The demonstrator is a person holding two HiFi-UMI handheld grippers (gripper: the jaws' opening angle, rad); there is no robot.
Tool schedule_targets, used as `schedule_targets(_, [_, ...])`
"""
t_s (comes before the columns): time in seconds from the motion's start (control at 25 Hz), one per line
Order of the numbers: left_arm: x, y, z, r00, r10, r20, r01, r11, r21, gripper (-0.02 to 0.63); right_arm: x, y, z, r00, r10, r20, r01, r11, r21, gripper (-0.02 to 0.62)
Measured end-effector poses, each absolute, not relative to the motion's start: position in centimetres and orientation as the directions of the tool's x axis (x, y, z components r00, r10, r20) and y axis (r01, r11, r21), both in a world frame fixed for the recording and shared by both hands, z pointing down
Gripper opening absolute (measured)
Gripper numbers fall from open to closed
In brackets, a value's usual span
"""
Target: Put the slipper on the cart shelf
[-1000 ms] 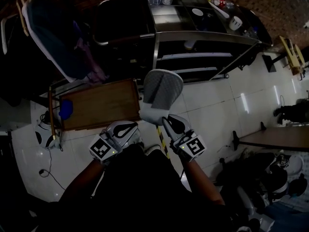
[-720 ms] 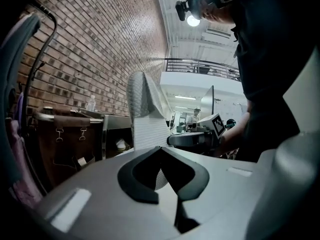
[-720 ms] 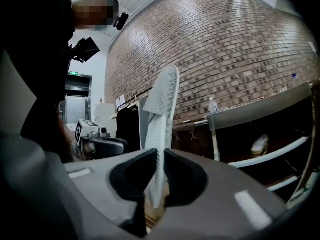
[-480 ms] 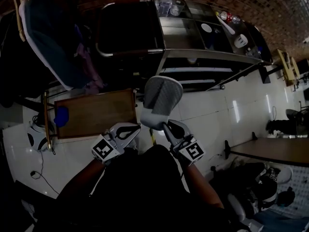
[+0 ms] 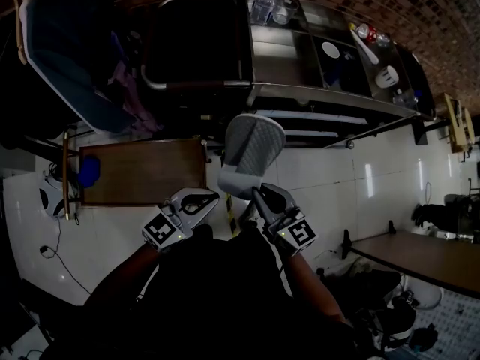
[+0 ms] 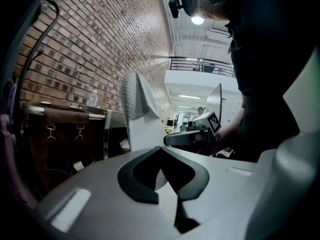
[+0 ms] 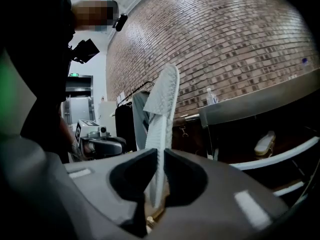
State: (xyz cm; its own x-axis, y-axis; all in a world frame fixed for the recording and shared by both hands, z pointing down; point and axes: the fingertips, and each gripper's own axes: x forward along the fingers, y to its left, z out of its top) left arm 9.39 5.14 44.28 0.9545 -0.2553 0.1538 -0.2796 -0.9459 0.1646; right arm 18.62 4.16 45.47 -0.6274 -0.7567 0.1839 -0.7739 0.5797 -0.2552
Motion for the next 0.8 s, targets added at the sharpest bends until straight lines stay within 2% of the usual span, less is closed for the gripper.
schedule_targets(0.48, [22.8, 2.5, 44.7, 0.890, -0.418, 0.180, -0.442, -0.888, 0.124, 0.005, 30.3, 1.8, 48.6, -0.775, -0.604, 0.184, -0.627, 0.700, -0.341, 0.043])
schedule_targets(0.8, [26.7, 2.8, 44.6, 0.865, -0.459, 0.205, -0.487, -0.865, 0.121, 0.005, 33.3, 2.7, 52.9, -0.816, -0.539, 0.208, -0.565, 0.671, -0.480, 0.043])
